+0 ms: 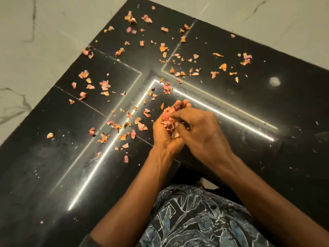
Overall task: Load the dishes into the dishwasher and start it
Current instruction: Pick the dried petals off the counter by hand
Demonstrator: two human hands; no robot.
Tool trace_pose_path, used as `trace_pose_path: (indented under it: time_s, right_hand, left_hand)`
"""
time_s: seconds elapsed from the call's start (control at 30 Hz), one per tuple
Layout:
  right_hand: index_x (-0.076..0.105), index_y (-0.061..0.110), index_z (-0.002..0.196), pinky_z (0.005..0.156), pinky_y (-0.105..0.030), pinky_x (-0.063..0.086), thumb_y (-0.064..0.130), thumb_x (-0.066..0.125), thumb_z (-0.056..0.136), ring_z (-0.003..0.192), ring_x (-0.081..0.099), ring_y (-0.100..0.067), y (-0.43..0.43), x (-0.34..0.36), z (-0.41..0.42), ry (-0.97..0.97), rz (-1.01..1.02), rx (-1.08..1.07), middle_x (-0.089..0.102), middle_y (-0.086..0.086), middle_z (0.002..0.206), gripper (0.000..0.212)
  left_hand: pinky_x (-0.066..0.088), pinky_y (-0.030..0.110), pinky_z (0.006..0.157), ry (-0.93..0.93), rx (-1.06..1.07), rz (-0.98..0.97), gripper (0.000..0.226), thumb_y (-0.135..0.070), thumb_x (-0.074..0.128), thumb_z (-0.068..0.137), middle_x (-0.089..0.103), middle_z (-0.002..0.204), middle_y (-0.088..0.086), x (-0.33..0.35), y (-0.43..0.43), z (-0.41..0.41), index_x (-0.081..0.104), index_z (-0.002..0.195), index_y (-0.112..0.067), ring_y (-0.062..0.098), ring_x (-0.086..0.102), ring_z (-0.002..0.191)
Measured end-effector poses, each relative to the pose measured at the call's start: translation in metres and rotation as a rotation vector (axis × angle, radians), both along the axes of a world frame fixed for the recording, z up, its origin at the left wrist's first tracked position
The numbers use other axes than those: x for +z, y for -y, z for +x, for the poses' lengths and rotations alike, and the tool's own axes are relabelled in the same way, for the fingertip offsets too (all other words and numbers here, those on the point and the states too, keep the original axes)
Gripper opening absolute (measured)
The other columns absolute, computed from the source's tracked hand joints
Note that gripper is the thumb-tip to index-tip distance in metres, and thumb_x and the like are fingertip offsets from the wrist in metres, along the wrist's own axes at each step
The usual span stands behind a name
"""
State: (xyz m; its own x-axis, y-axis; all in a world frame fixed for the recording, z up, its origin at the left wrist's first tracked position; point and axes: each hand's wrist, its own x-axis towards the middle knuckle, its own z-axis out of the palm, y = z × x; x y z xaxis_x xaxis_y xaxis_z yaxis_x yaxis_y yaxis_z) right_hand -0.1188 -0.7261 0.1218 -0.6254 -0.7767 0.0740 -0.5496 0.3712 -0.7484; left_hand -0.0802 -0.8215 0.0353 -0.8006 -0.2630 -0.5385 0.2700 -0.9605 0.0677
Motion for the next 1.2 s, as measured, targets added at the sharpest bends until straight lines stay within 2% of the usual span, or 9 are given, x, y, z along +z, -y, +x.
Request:
trace_pose_path:
  time_s: [0.27,0.4,0.5,0.63,0.77,0.87,1.0,1.1,1.2]
  right_hand:
    - [0.078,0.016,0.105,0.086,-0.029,0.056,-0.001,0.072,0.085,0.094,0.070,-0.008,0.002,0.014,0.006,-0.055,-0.095,0.108,0.076,0.003,0.103,0.027]
    - [0.078,0.018,0.102,0.082,-0.032,0.058,-0.001,0.070,0.086,0.092,0.071,-0.008,-0.005,0.022,0.004,-0.067,-0.194,0.155,0.076,0.005,0.099,0.026]
    - [0.078,0.015,0.100,0.082,-0.028,0.059,-0.009,0.064,0.084,0.092,0.071,-0.004,-0.009,0.024,-0.005,0.089,-0.240,0.162,0.076,0.006,0.096,0.032]
    - [0.077,0.010,0.094,0.079,-0.020,0.057,-0.007,0.071,0.084,0.087,0.072,-0.005,-0.014,0.024,-0.007,0.228,-0.250,0.152,0.076,0.004,0.090,0.020]
    - [0.075,0.004,0.095,0.081,-0.029,0.059,-0.004,0.076,0.083,0.087,0.074,-0.017,-0.015,0.015,-0.007,0.456,-0.285,0.099,0.076,-0.005,0.088,0.015]
    - [0.075,0.007,0.091,0.080,-0.038,0.062,-0.005,0.075,0.081,0.077,0.071,-0.022,-0.018,-0.009,-0.004,0.590,-0.304,-0.078,0.074,-0.008,0.082,0.015]
    - [0.073,0.021,0.091,0.086,-0.043,0.058,0.014,0.077,0.083,0.081,0.069,-0.017,-0.028,-0.066,-0.003,0.344,0.092,-0.139,0.073,0.002,0.086,0.011]
    - [0.068,0.011,0.102,0.086,-0.042,0.050,0.024,0.073,0.086,0.105,0.062,-0.039,-0.044,-0.096,0.019,-0.024,0.524,-0.079,0.065,-0.016,0.112,0.021]
    - [0.062,-0.001,0.109,0.084,-0.047,0.046,0.008,0.060,0.091,0.106,0.054,-0.047,-0.049,-0.102,0.042,-0.192,0.529,-0.088,0.054,-0.026,0.119,0.020]
  left_hand:
    - [0.047,0.038,0.107,0.023,0.117,-0.027,0.027,-0.016,0.050,0.094,0.067,0.112,0.018,0.017,-0.003,0.017,0.069,0.105,-0.001,0.028,0.065,0.108]
    - [0.044,0.034,0.110,0.101,0.188,-0.031,0.024,-0.015,0.048,0.101,0.065,0.112,0.013,0.027,-0.008,0.024,0.058,0.121,-0.005,0.024,0.064,0.108]
    - [0.040,0.031,0.112,0.108,0.254,-0.072,0.023,-0.012,0.051,0.094,0.066,0.109,0.010,0.030,-0.015,0.031,0.063,0.112,-0.005,0.020,0.062,0.108]
    - [0.061,0.034,0.080,0.025,0.355,-0.084,0.025,-0.015,0.051,0.091,0.071,0.096,0.014,0.031,-0.029,0.043,0.065,0.105,0.001,0.023,0.071,0.088]
    - [0.055,0.039,0.095,0.017,0.370,-0.090,0.030,-0.015,0.050,0.091,0.070,0.101,0.021,0.033,-0.036,0.062,0.063,0.110,0.004,0.030,0.070,0.093]
    - [0.058,0.041,0.090,-0.007,0.444,-0.084,0.033,-0.017,0.046,0.094,0.070,0.102,0.024,0.030,-0.032,0.088,0.067,0.103,0.007,0.033,0.070,0.094]
    - [0.059,0.045,0.088,-0.015,0.534,-0.115,0.049,-0.019,0.029,0.106,0.070,0.099,0.025,0.029,-0.012,0.134,0.068,0.097,0.009,0.036,0.070,0.093]
    - [0.056,0.044,0.093,-0.035,0.556,-0.161,0.037,-0.014,0.040,0.097,0.069,0.102,0.024,0.028,-0.005,0.166,0.068,0.101,0.008,0.035,0.067,0.098]
    - [0.057,0.042,0.093,-0.003,0.549,-0.168,0.038,-0.019,0.038,0.100,0.069,0.106,0.023,0.025,0.000,0.189,0.064,0.112,0.006,0.035,0.066,0.101]
